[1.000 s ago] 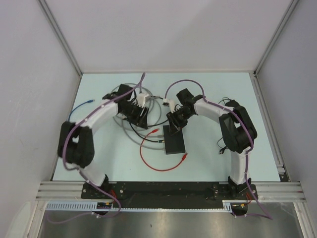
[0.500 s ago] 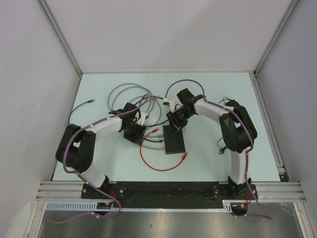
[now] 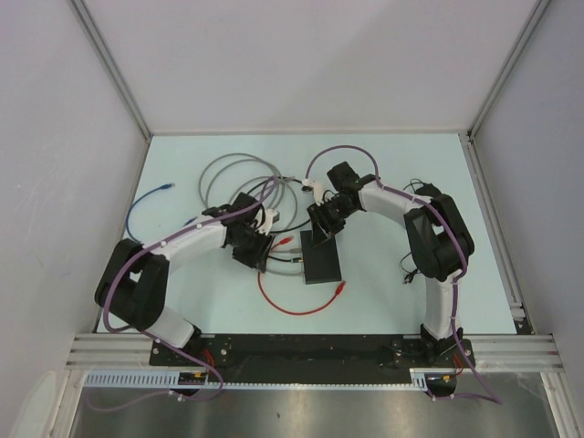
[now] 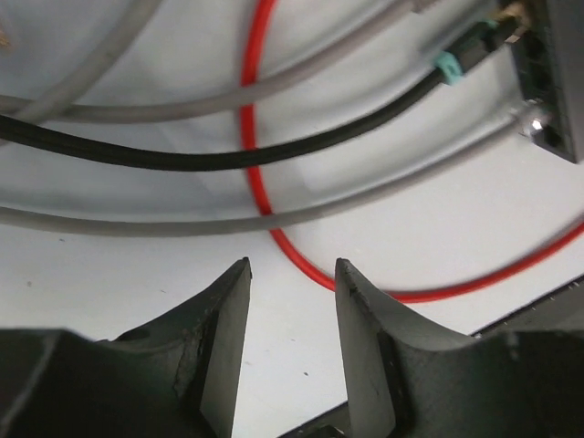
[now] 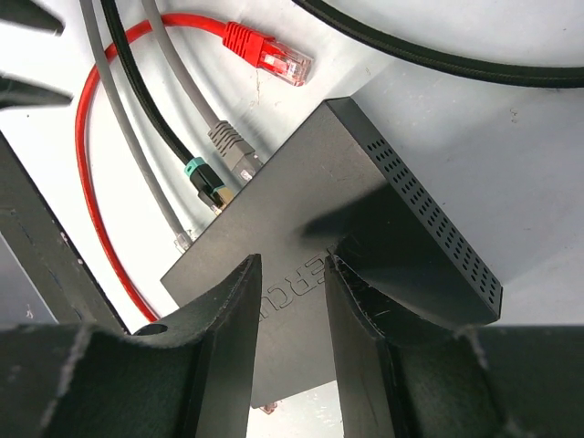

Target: Pull the plug from the switch port

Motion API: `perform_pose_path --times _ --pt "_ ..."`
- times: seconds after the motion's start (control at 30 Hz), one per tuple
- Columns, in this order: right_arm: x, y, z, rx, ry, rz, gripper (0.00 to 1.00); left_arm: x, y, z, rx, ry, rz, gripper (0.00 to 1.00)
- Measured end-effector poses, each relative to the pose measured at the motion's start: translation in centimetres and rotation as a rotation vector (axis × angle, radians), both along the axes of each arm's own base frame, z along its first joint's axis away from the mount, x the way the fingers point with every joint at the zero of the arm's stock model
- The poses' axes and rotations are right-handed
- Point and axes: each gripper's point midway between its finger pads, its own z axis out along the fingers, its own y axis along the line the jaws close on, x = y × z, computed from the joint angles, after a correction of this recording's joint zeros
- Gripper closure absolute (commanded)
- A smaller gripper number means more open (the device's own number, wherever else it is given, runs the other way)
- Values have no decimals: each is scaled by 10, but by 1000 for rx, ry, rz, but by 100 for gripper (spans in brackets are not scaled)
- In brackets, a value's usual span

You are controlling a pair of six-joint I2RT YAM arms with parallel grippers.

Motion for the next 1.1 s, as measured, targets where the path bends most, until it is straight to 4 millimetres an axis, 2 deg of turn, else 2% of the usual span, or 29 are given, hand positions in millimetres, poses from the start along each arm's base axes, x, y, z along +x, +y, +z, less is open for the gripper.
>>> perform_pose_path --times 0.1,0.2,0.3,0.47,0.63,0.67,0.73,0.77,0.87,1.1 --pt "0 0 0 4 1 0 60 -9 -8 6 -11 -4 -24 50" --pt "0 0 0 6 1 0 59 -15 -15 2 5 11 -44 50" --pt "0 0 0 9 2 0 59 -21 -13 -8 51 35 -48 55" --pt "0 0 0 18 9 -7 60 -21 -3 -15 125 35 -26 53" --pt "1 0 0 27 13 -13 59 -21 2 -22 164 43 -17 70" --pt "1 0 0 27 14 -14 59 -20 1 -22 167 46 -18 79" --pt "1 0 0 28 13 -14 59 -19 2 -23 180 54 -20 89" --pt "1 0 0 28 13 -14 59 -17 2 -23 190 58 -25 99" --pt "1 0 0 29 15 -16 60 -15 3 -22 215 76 -54 100" --pt "2 -1 0 36 21 -24 60 -6 15 -21 327 168 -256 100"
